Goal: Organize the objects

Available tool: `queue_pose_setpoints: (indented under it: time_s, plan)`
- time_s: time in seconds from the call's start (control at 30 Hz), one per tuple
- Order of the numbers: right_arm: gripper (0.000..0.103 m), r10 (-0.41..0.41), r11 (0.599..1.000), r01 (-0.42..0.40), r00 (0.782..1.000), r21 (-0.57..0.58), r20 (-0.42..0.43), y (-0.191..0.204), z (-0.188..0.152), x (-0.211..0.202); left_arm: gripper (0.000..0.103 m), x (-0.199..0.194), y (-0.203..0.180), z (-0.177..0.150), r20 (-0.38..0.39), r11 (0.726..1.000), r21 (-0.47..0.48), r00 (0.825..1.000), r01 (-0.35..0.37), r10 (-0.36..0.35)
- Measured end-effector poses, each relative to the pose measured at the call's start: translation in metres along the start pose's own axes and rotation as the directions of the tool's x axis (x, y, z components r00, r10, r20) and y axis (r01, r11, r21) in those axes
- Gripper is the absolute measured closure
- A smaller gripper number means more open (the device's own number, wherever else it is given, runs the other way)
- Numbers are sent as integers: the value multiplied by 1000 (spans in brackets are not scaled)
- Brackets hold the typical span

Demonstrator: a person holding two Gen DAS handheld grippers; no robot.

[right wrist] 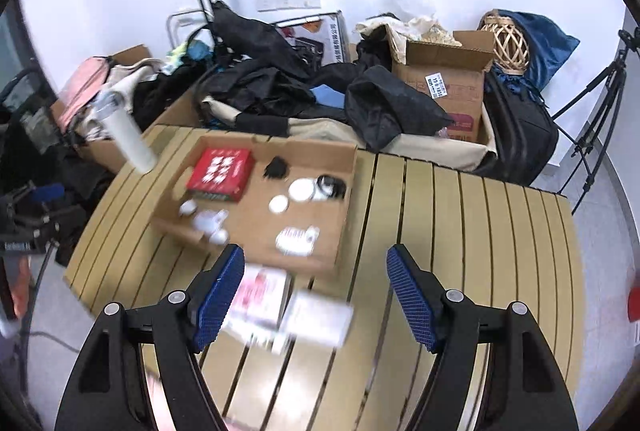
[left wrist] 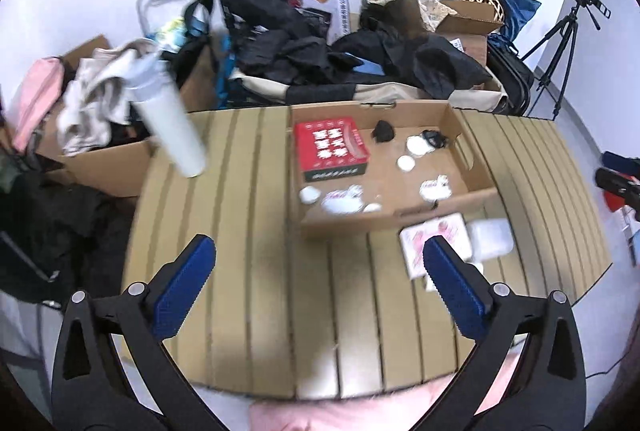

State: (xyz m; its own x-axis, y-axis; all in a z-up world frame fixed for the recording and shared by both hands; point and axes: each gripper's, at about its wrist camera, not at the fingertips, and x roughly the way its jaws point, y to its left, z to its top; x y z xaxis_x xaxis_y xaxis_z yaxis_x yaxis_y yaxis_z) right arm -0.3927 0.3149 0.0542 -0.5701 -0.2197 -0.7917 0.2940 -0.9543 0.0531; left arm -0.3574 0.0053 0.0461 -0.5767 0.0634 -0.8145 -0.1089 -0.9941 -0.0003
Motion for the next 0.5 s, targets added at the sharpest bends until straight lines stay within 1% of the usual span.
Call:
queue_pose_setpoints:
  time_s: [0.07, 0.17, 0.23, 0.27, 0.33, 0.37, 0.4, 0.47, 0.5]
  plan:
    - [26, -6, 1000, 6, 1000, -3, 15, 4, -13, -22, 0, -20, 3, -10, 17, 1000, -11, 1000, -4, 5]
    - [26, -1, 1000, 0, 999, 10, 36, 10, -30, -50, 0, -47, 5, -28, 39, 1000, -27, 999, 10, -9]
    - [26, 3, 1000, -3, 999, 10, 53, 18, -44, -64, 0, -63, 3, -45, 60, 999, -30, 998, 17, -15]
    - [26, 1, 1000, -2, 998, 7, 67, 22, -52, -71, 0, -70, 2, -56, 77, 999, -26, 997, 34, -32]
    - [26, -1, 1000, 2, 993, -5, 116, 30, -75, -84, 0, -80, 2, -87, 102, 996, -23, 992, 81, -78]
    - [26, 0, 1000, 3, 988, -13, 152, 36, -93, -92, 0, -82, 2, -105, 99, 996, -25, 991, 91, -88]
    - [26, 2, 1000, 1, 985, -15, 173, 40, -110, -97, 0, -83, 2, -128, 90, 996, -38, 992, 86, -83]
    - [26, 5, 1000, -3, 982, -13, 189, 53, -152, -104, 0, -89, 1, -169, 90, 994, -73, 993, 85, -79]
    - [26, 18, 1000, -16, 984, -17, 176, 60, -173, -106, 0, -93, -2, -194, 110, 990, -86, 989, 107, -97]
